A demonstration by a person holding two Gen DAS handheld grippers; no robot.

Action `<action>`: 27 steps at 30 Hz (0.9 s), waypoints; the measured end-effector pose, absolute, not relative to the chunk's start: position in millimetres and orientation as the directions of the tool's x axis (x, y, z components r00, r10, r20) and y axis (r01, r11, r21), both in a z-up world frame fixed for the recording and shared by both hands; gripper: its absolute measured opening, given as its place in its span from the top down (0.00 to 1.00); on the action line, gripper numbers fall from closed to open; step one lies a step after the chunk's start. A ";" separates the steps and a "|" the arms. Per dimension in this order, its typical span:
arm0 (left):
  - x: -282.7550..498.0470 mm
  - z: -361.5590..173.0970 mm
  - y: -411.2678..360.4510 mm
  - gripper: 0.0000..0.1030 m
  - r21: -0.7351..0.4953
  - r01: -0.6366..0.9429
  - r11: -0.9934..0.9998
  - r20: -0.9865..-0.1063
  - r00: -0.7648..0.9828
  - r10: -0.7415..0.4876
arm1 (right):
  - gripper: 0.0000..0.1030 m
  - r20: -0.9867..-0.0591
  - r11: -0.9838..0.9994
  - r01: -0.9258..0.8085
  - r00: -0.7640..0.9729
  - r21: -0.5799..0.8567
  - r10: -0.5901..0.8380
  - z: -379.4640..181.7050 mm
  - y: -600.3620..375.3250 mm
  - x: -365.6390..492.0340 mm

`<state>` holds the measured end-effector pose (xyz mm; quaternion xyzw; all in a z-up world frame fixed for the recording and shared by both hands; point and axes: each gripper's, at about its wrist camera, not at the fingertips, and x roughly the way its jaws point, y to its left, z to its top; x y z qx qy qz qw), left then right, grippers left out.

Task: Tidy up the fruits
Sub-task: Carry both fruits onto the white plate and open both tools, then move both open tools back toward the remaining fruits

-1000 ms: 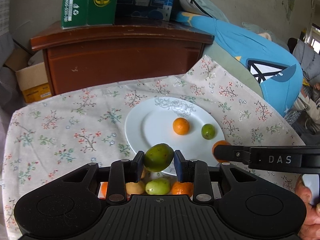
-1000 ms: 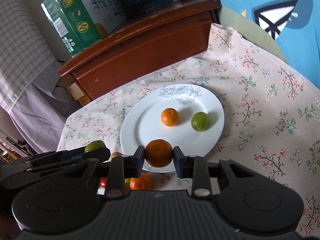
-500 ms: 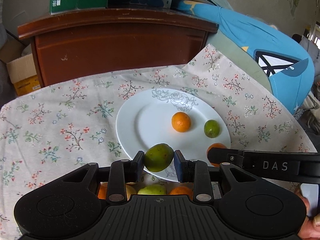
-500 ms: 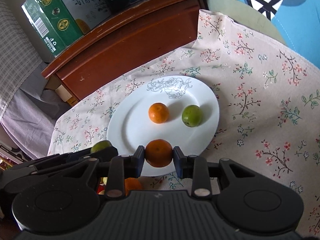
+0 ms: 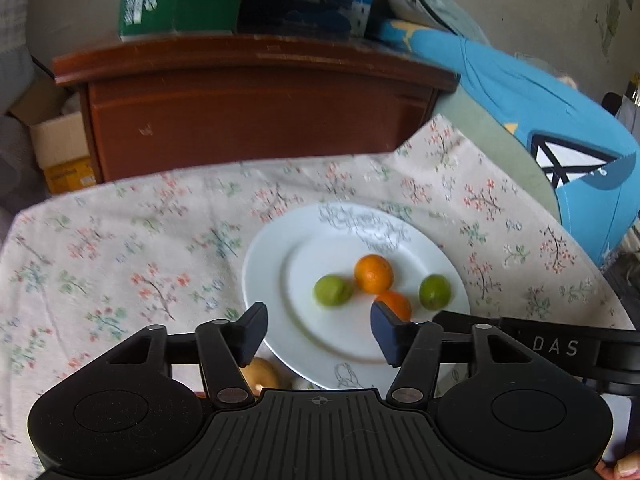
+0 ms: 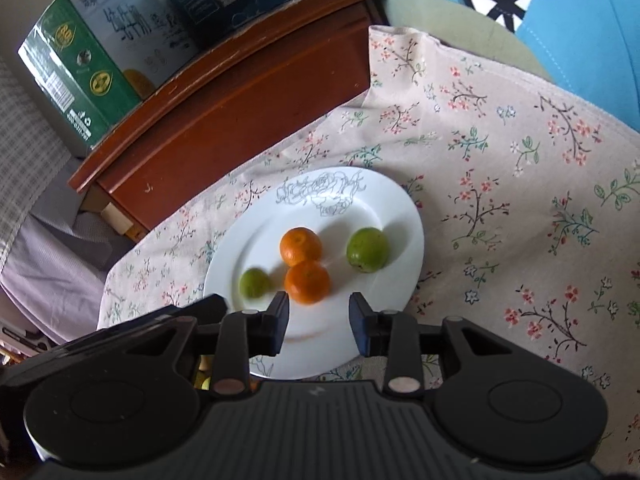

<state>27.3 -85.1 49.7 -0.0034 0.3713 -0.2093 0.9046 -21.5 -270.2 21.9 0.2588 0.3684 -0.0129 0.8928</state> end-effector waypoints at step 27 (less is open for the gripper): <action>-30.1 56.5 -18.0 0.29 -0.112 0.298 0.948 -0.727 0.626 -0.282 | 0.64 -0.702 0.915 0.081 0.669 0.395 0.244 23.3 -239.6 -47.8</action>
